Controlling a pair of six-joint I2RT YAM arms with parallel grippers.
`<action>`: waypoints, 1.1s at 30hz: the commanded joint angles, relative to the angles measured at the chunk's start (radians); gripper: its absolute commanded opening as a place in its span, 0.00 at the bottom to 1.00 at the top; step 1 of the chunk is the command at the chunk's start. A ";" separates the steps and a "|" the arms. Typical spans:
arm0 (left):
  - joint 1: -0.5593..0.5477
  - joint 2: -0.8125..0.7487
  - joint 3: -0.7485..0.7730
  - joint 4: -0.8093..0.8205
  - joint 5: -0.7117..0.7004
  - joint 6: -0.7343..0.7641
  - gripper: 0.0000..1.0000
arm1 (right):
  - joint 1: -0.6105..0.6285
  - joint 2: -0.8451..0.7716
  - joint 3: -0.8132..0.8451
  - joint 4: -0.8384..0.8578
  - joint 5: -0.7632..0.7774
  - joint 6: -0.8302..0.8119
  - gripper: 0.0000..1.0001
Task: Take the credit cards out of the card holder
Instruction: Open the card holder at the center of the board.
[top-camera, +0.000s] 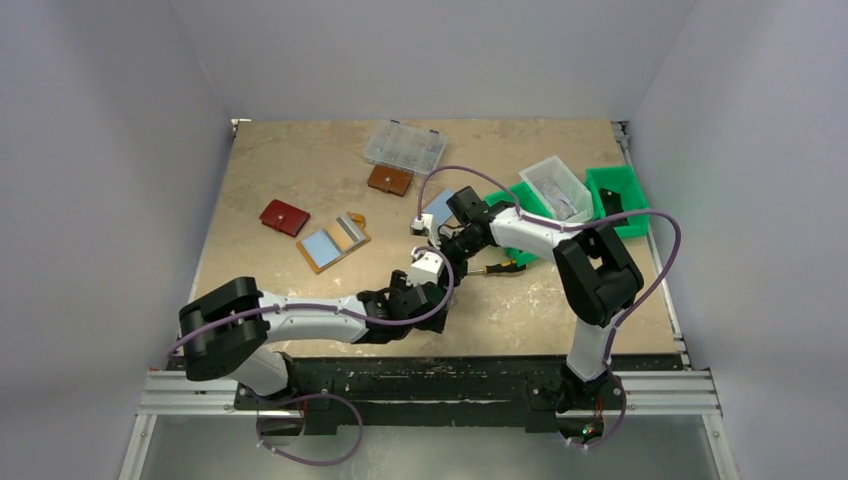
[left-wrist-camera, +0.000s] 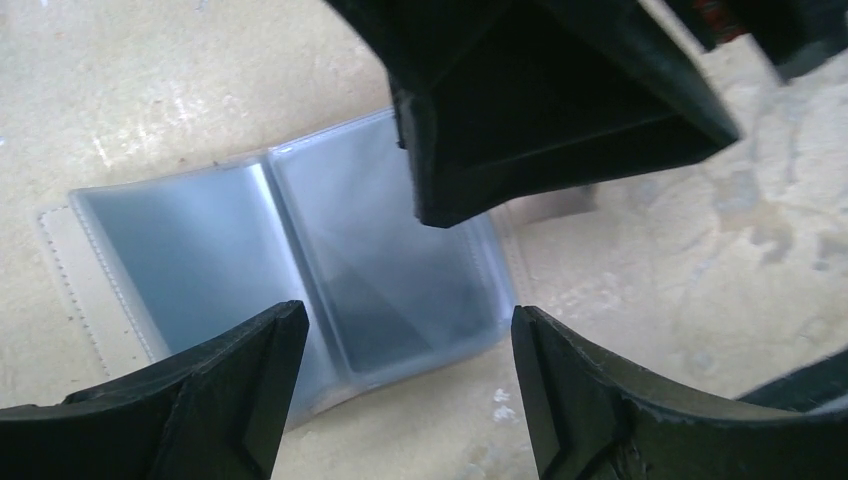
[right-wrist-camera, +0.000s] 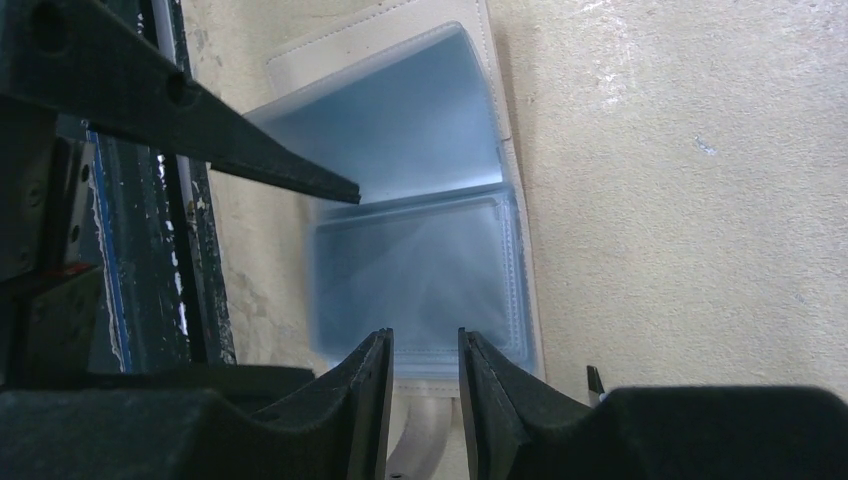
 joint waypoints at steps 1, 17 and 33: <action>-0.008 0.035 0.055 -0.069 -0.096 -0.020 0.80 | -0.003 -0.038 0.024 0.000 -0.009 -0.008 0.38; -0.007 0.079 0.061 -0.049 -0.099 -0.049 0.74 | -0.004 -0.039 0.025 -0.002 -0.005 -0.009 0.37; 0.053 -0.002 -0.055 0.024 -0.033 -0.091 0.43 | -0.007 -0.060 0.023 -0.004 -0.005 -0.011 0.37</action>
